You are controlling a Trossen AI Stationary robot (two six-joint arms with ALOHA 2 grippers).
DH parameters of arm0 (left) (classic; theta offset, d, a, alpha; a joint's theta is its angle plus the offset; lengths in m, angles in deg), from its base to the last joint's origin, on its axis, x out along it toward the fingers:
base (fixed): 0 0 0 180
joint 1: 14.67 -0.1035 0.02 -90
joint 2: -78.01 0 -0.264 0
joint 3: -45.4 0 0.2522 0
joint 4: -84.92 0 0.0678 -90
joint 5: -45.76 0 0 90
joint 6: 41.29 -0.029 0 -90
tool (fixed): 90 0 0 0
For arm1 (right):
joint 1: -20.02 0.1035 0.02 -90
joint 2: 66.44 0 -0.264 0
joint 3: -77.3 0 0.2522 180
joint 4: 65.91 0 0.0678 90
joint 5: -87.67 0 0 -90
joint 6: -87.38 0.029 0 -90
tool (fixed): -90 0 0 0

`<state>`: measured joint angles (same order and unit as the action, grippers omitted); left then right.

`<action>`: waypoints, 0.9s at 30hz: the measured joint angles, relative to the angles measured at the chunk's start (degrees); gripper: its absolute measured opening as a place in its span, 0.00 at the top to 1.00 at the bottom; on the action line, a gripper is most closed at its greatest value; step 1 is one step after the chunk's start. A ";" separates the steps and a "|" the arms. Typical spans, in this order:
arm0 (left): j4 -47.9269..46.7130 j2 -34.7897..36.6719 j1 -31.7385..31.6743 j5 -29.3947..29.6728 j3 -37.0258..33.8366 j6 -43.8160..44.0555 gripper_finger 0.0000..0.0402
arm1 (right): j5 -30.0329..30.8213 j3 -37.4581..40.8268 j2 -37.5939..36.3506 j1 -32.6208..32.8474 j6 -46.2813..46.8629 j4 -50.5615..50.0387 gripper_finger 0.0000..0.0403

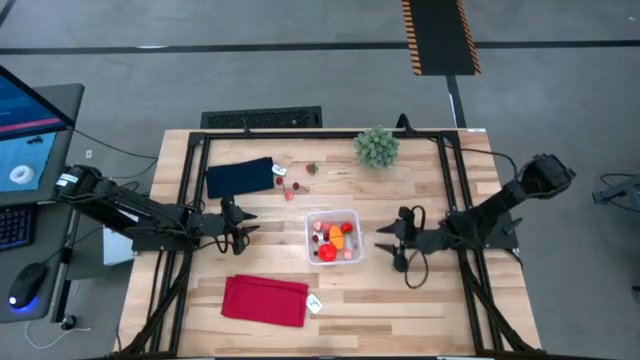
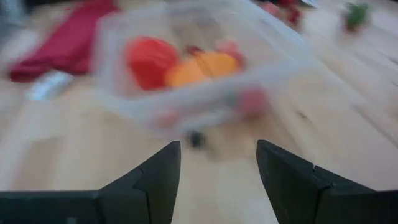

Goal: Pick and placing Produce into tupperware
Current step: Put the blueberry into the transparent bin

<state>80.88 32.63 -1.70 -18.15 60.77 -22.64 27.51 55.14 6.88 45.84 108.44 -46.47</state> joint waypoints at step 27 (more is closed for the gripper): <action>-0.01 -0.01 0.00 0.01 0.00 0.00 0.64 | -21.37 2.20 5.83 -15.28 -3.35 5.25 0.42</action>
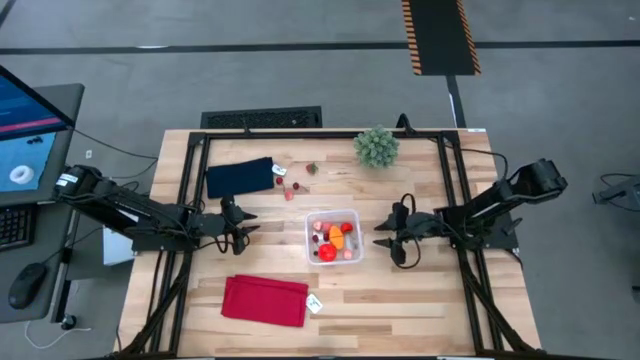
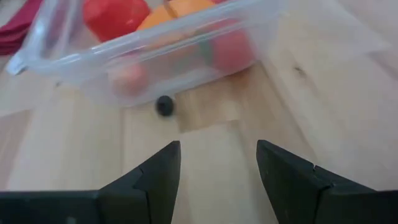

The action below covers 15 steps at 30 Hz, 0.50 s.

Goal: Pick and placing Produce into tupperware
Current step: Put the blueberry into the transparent bin

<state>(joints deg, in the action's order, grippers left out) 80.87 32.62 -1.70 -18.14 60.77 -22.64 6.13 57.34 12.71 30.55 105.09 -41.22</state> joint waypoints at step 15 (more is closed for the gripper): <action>-0.05 0.00 -0.01 -0.01 0.00 0.00 0.64 | -7.58 -1.33 20.99 -0.93 -3.87 23.88 0.42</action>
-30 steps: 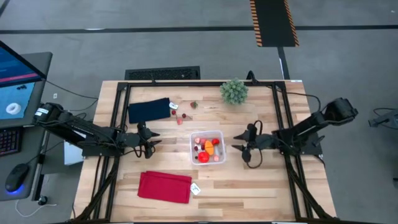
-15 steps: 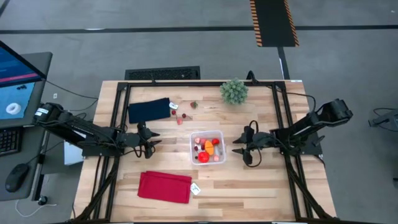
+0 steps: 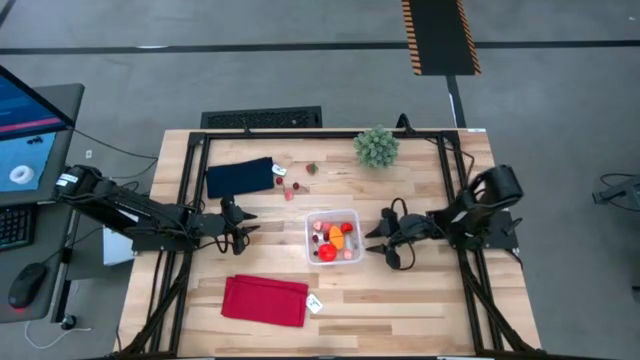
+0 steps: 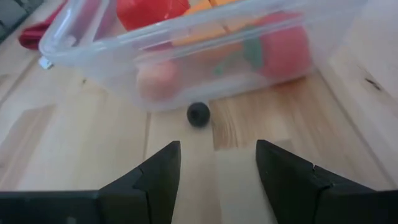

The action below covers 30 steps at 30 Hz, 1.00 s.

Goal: Pick and placing Produce into tupperware
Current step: Put the blueberry into the transparent bin

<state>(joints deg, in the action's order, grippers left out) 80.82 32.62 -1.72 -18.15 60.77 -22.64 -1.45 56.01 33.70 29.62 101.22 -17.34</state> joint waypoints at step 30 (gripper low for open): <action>0.05 0.00 0.01 0.00 0.00 0.00 0.64 | -0.52 -4.70 8.76 0.44 -1.33 4.73 0.56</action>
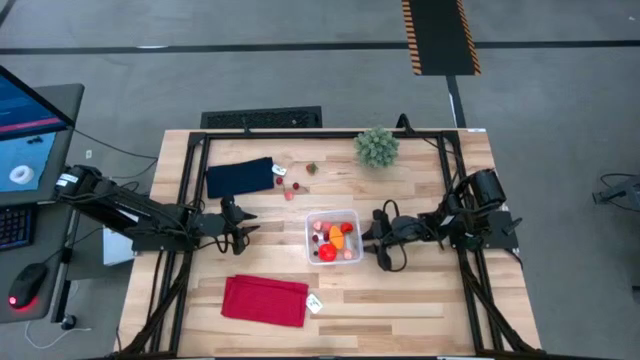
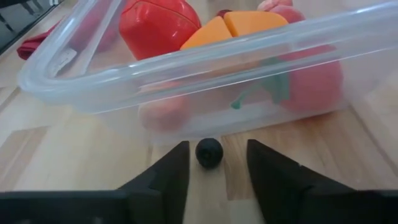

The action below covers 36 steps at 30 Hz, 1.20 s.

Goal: Pick and placing Produce into tupperware
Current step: Put the blueberry into the transparent bin

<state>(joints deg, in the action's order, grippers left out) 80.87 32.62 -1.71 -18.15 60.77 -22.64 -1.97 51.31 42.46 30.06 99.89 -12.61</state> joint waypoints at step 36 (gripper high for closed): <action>-0.01 0.01 0.01 0.00 0.00 0.00 0.64 | 0.92 9.65 -10.90 0.79 11.08 0.04 0.78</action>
<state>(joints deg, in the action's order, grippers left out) 80.86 32.63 -1.70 -18.15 60.77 -22.64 -1.05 60.96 31.55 30.85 110.97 -12.56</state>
